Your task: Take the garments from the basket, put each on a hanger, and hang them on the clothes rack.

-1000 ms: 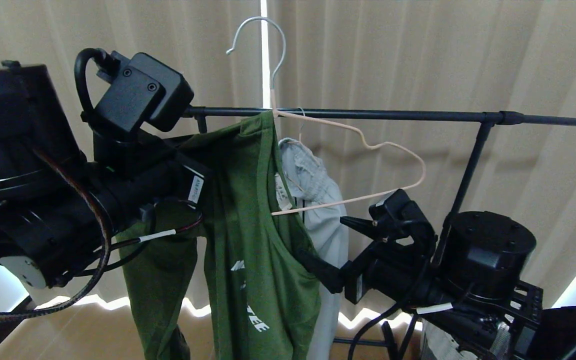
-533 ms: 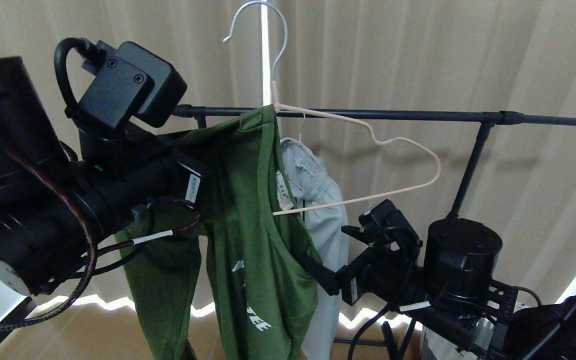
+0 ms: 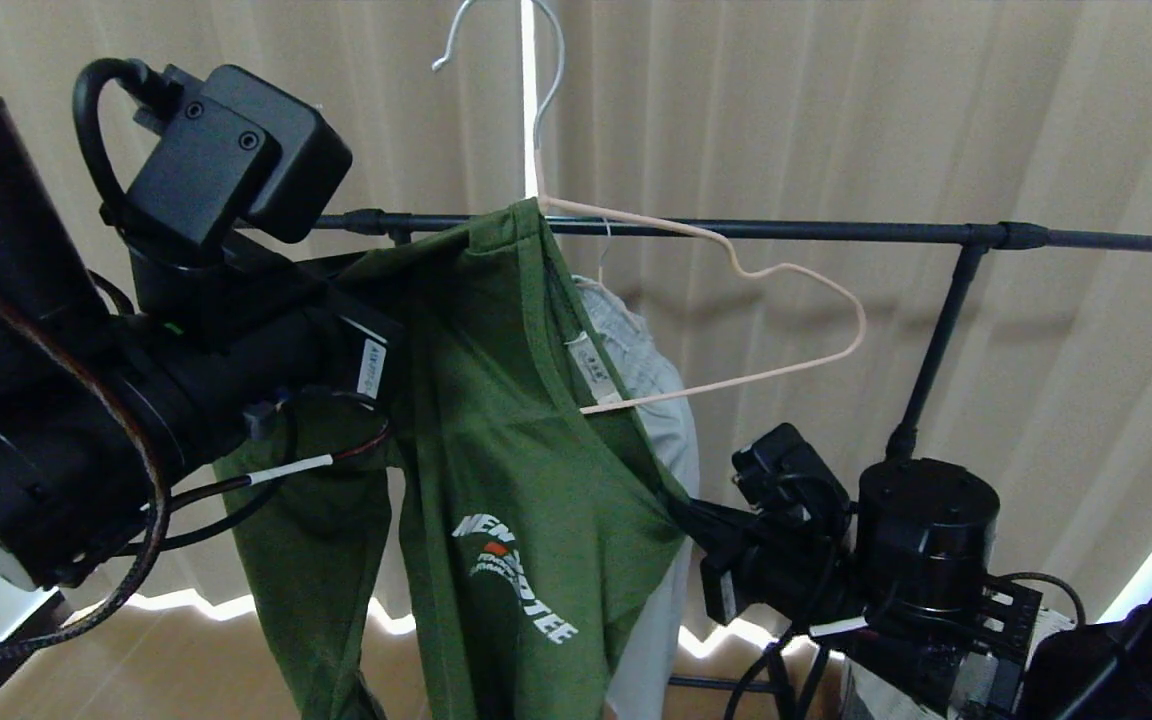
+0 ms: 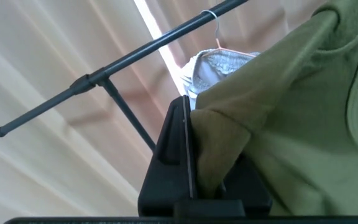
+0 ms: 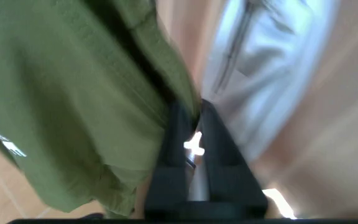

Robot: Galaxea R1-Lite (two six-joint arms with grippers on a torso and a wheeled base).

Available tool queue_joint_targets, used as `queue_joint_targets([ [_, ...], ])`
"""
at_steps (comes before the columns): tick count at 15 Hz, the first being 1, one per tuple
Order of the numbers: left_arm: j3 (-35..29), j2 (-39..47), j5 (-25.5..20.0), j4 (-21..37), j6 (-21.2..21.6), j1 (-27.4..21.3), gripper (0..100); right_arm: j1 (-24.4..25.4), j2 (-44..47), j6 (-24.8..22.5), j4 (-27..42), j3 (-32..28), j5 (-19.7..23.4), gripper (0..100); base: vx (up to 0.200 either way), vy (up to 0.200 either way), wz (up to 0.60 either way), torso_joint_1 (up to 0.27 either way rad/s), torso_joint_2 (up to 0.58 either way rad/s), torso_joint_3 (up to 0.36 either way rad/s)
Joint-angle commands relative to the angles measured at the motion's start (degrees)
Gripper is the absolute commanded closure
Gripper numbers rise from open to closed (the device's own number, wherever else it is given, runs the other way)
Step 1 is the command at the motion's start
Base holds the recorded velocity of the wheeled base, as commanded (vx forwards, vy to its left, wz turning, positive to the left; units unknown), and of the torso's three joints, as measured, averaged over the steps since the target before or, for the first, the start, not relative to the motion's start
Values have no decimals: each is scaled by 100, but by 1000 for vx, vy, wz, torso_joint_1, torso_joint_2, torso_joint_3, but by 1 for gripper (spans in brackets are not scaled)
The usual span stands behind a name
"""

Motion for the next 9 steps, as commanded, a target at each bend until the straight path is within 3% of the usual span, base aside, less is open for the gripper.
queue_joint_targets([
  [1, 69, 5, 28, -5, 40, 178, 100, -228, -174, -12, 3, 132, -87, 100, 0, 0, 0, 0, 0, 0],
  [4, 244, 22, 37, 13, 348, 381, 100, -720, -508, -223, 55, 123, -140, 100, 0, 0, 0, 0, 0, 0],
  [6, 570, -4, 28, -5, 778, 521, 100, -1116, -719, -390, 82, -123, -140, 100, 0, 0, 0, 0, 0, 0],
  [9, 728, -13, 46, 4, 884, 627, 100, -1379, -868, -390, 187, -466, -131, 100, 0, 0, 0, 0, 0, 0],
])
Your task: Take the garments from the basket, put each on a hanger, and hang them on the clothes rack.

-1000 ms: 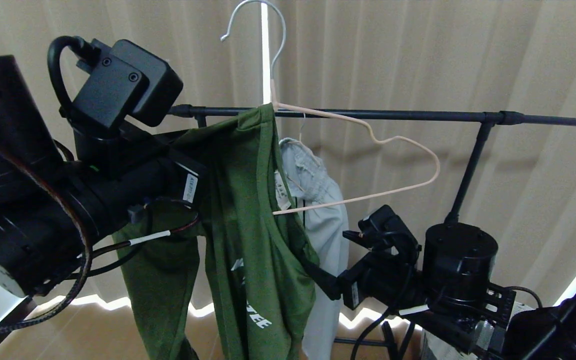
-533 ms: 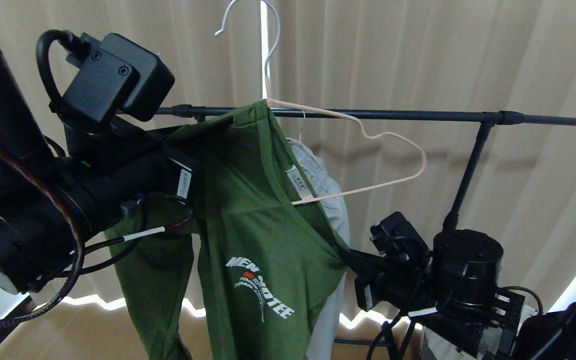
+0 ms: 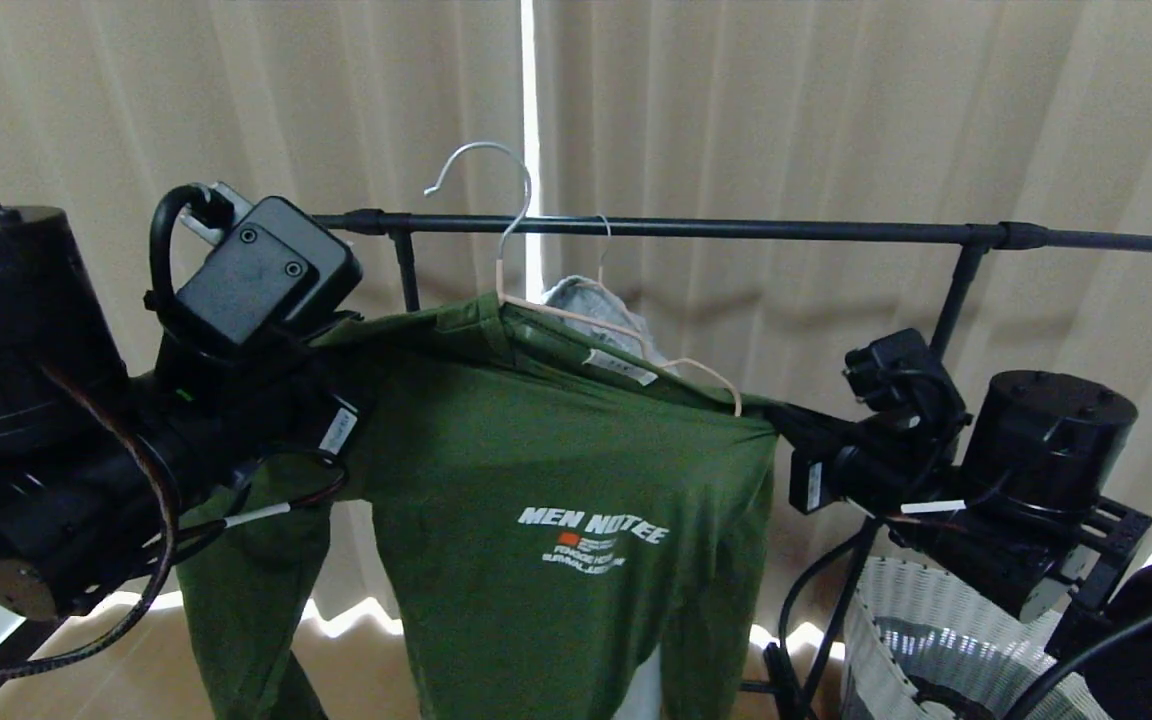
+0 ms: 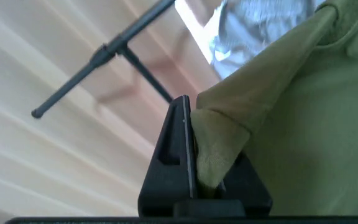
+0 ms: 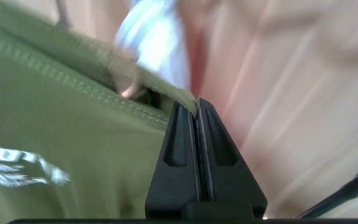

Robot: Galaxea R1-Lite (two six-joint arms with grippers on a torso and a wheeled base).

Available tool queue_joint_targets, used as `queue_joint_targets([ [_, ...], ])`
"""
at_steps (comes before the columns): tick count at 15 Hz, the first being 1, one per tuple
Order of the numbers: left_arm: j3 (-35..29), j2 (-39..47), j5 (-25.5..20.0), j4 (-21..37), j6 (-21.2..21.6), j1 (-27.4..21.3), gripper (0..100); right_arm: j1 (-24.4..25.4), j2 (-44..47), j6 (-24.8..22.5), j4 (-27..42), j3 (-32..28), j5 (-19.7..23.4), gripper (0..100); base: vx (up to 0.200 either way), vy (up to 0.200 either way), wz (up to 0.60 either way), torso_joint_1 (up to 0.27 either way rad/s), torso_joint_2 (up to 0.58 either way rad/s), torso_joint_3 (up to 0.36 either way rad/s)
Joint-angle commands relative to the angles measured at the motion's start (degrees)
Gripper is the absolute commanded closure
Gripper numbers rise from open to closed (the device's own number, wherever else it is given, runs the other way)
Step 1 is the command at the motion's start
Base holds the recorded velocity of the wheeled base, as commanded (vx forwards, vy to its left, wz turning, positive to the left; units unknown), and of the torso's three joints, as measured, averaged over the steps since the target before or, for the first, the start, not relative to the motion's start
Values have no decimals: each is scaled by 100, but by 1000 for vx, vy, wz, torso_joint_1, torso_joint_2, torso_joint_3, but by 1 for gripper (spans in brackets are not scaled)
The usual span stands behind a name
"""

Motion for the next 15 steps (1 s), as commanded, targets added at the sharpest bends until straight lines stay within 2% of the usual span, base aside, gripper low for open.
queue_joint_targets([
  [1, 189, 23, 47, 5, 98, 143, 100, -127, -178, 0, 0, -229, 10, 100, 0, 0, 0, 0, 0, 0],
  [3, 320, 58, 73, -3, 335, 266, 100, -127, -292, 9, -17, -317, 62, 100, 0, 0, 0, 0, 0, 0],
  [6, 285, 181, 196, -12, 308, 275, 100, -65, -512, 9, 44, -220, 80, 100, 0, 0, 0, 0, 0, 0],
  [7, 294, 208, 249, -30, 300, 275, 100, -4, -591, 9, 44, -132, 106, 0, 0, 0, 0, 0, 0, 0],
  [9, 285, 269, 275, -47, 229, 275, 100, 172, -723, 18, 18, -71, 150, 0, 0, 0, 0, 0, 0, 0],
  [12, 197, 463, 495, -276, -210, 205, 100, 647, -1013, 18, 9, 210, 150, 0, 0, 0, 0, 0, 0, 0],
  [14, 206, 761, 846, -891, -527, 152, 100, 954, -1197, 9, 27, 395, 142, 0, 0, 0, 0, 0, 0, 0],
  [15, 206, 841, 864, -1032, -570, 152, 100, 1025, -1206, 9, 27, 395, 142, 0, 0, 0, 0, 0, 0, 0],
])
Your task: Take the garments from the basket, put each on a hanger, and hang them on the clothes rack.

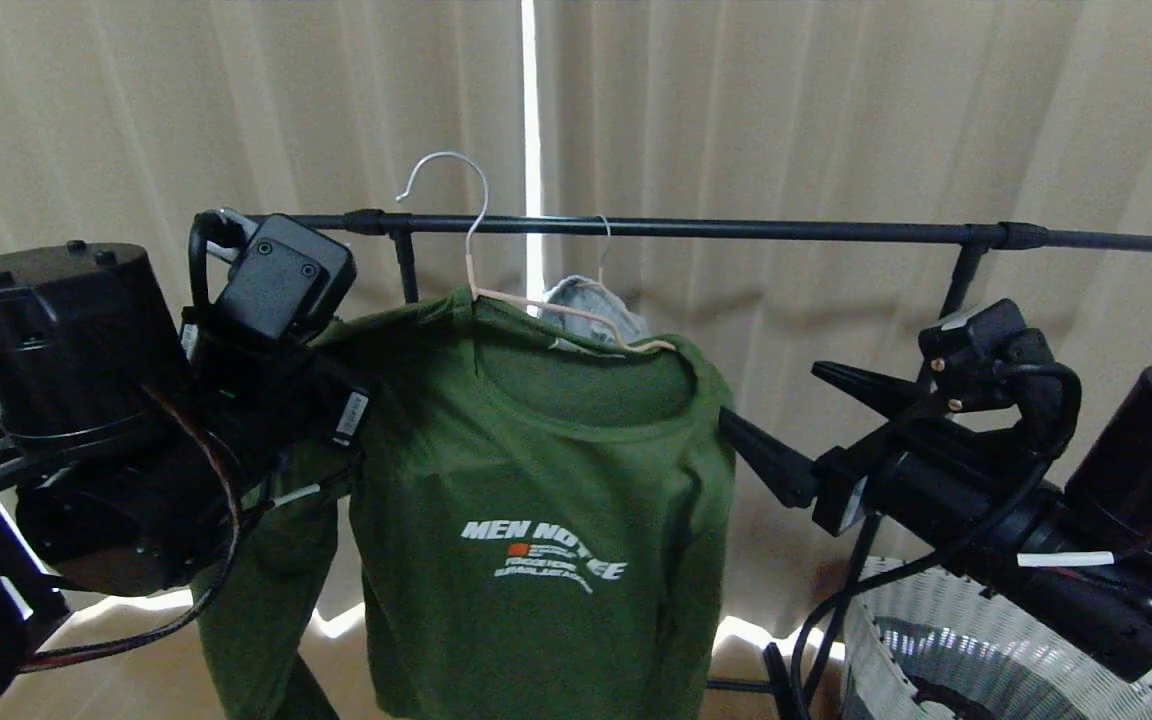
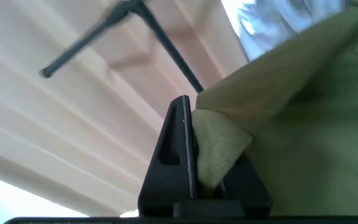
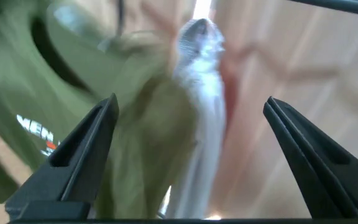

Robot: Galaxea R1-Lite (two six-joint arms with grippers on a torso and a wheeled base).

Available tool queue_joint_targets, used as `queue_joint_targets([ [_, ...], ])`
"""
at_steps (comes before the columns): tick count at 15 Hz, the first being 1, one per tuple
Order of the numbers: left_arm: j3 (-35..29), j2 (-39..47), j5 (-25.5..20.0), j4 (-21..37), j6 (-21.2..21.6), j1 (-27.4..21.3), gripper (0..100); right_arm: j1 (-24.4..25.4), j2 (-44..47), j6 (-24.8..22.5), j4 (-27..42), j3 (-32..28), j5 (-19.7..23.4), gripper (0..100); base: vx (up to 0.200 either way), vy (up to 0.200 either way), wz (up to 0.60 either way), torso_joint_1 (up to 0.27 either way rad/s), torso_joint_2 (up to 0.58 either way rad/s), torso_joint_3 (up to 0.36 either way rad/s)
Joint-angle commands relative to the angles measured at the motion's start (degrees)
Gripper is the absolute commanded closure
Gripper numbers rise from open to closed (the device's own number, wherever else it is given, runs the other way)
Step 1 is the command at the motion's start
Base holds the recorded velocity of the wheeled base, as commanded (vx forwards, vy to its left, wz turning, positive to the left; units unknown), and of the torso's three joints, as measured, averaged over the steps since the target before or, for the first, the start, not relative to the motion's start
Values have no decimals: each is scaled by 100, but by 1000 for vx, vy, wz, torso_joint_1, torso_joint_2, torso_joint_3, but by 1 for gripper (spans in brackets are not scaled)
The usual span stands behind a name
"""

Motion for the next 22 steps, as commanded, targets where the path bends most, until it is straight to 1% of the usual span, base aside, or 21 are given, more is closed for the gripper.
queue_joint_targets([
  [1, 34, 311, 25, -234, -111, -43, 100, 173, -144, -4, 7, 61, 0, 0, 0, 0, 0, 0, 0, 0],
  [2, 25, 329, 25, -251, -146, -69, 100, 181, -135, -13, 16, 61, 9, 0, 0, 0, 0, 0, 0, 0],
  [4, 34, 320, -36, -251, -287, -219, 100, 155, -21, -303, 86, -88, 9, 0, 0, 0, 0, 0, 0, 0],
  [7, 43, 302, -36, -251, -463, -658, 100, 102, 330, -602, 165, -659, 0, 0, 0, 0, 0, 0, 0, 0],
  [8, 43, 302, -36, -251, -454, -737, 100, 58, 409, -813, 341, -879, 0, 0, 0, 0, 0, 0, 0, 0],
  [10, 60, 329, -45, -251, -454, -746, 100, -73, 515, -1138, 622, -1240, 0, 0, 0, 0, 0, 0, 0, 0],
  [11, 69, 329, -45, -251, -454, -746, 100, -82, 532, -1182, 666, -1310, 9, 0, 0, 0, 0, 0, 0, 0],
  [13, 113, 320, -221, -251, -436, -763, 100, -144, 638, -1375, 930, -1591, 0, 0, 0, 0, 0, 0, 0, 0],
  [15, 148, 302, -318, -260, -427, -825, 100, -144, 752, -1472, 974, -1697, 0, 0, 0, 0, 0, 0, 0, 0],
  [16, 148, 302, -318, -260, -427, -825, 100, -144, 752, -1472, 974, -1697, 0, 0, 0, 0, 0, 0, 0, 0],
  [19, 148, 302, -326, -321, -419, -1045, 100, -144, 954, -1498, 965, -1749, 0, 0, 0, 0, 0, 0, 0, 0],
  [22, 157, 320, -326, -321, -401, -1089, 100, -144, 954, -1498, 965, -1749, 0, 0, 0, 0, 0, 0, 0, 0],
])
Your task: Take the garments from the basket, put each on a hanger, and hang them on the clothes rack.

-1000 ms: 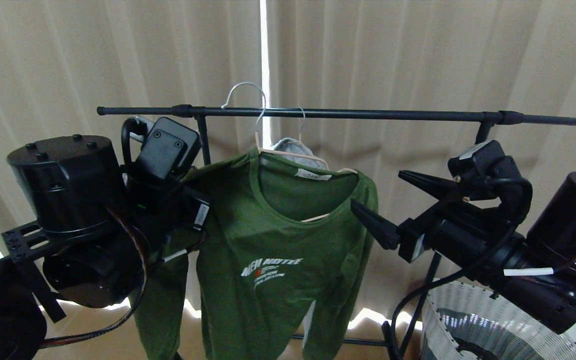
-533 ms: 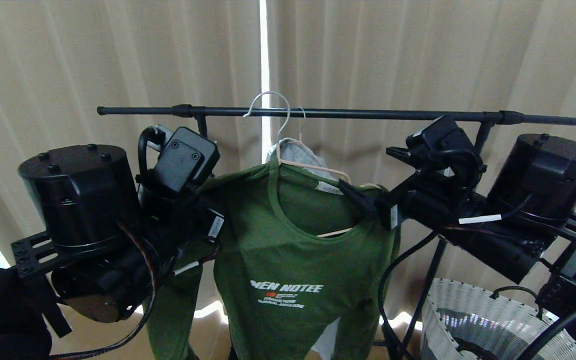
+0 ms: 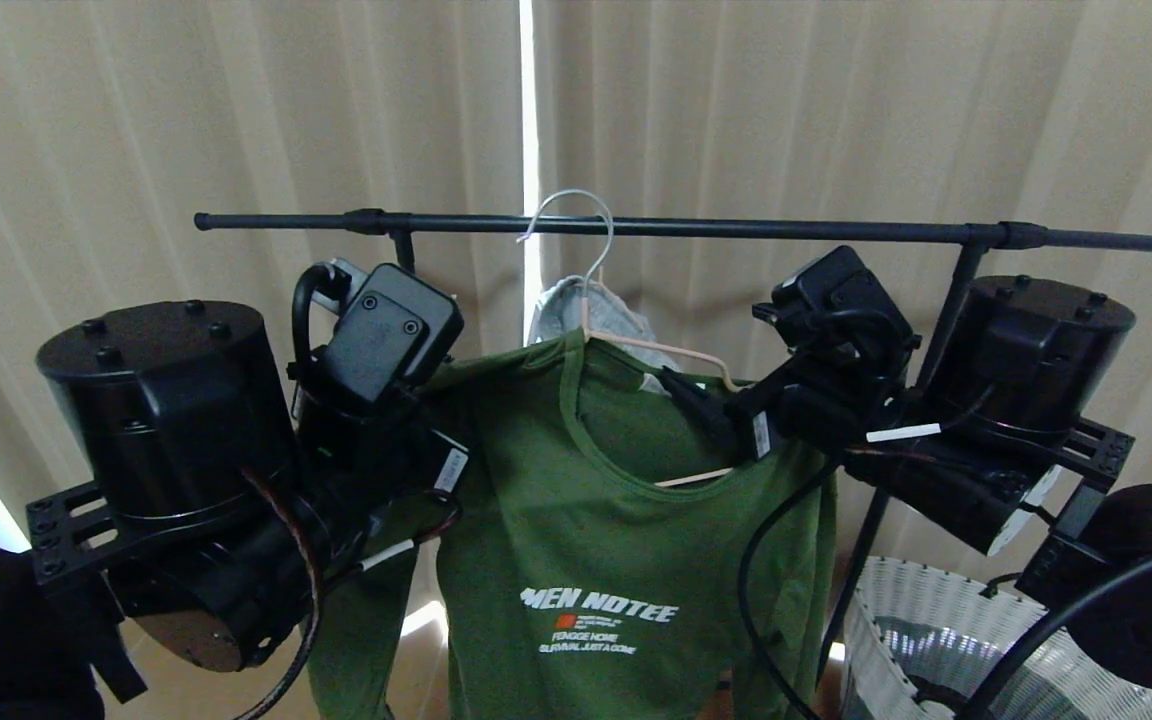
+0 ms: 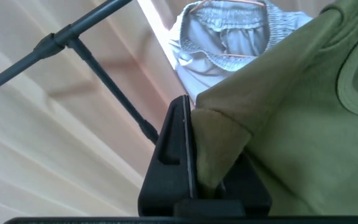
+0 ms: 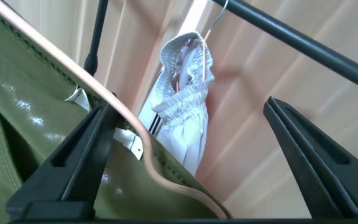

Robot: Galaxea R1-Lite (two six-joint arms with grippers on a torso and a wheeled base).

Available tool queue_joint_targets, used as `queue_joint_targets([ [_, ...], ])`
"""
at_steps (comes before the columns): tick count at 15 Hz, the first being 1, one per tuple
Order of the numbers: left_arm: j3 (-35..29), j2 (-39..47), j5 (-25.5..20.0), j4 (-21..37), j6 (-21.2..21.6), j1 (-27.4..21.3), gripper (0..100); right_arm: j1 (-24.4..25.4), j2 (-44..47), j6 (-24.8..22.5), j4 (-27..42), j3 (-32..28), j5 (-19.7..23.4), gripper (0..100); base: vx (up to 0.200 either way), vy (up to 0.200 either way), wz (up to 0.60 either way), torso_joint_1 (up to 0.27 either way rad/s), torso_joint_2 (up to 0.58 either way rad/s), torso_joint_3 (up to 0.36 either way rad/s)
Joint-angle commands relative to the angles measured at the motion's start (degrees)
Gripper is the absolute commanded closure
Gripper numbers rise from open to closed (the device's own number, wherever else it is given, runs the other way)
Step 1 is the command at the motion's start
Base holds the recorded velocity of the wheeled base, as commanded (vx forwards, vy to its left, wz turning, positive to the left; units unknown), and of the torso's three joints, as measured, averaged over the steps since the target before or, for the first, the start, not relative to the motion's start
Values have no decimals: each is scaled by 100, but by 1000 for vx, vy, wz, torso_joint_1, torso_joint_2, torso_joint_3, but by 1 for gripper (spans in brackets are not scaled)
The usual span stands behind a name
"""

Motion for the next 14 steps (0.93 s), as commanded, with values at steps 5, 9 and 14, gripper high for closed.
queue_joint_targets([
  [5, 48, -1, 0, -2, 56, -143, 100, 29, 33, -1, -6, 48, -1, 0, 0, 0, 0, 0, 0, 0],
  [9, 163, -19, -8, -20, 56, -195, 100, 29, 24, -1, -6, 65, -1, 100, 0, 0, 0, 0, 0, 0],
  [14, 145, -19, -8, -99, 48, -195, 100, 38, 33, 7, -24, 74, -1, 100, 0, 0, 0, 0, 0, 0],
])
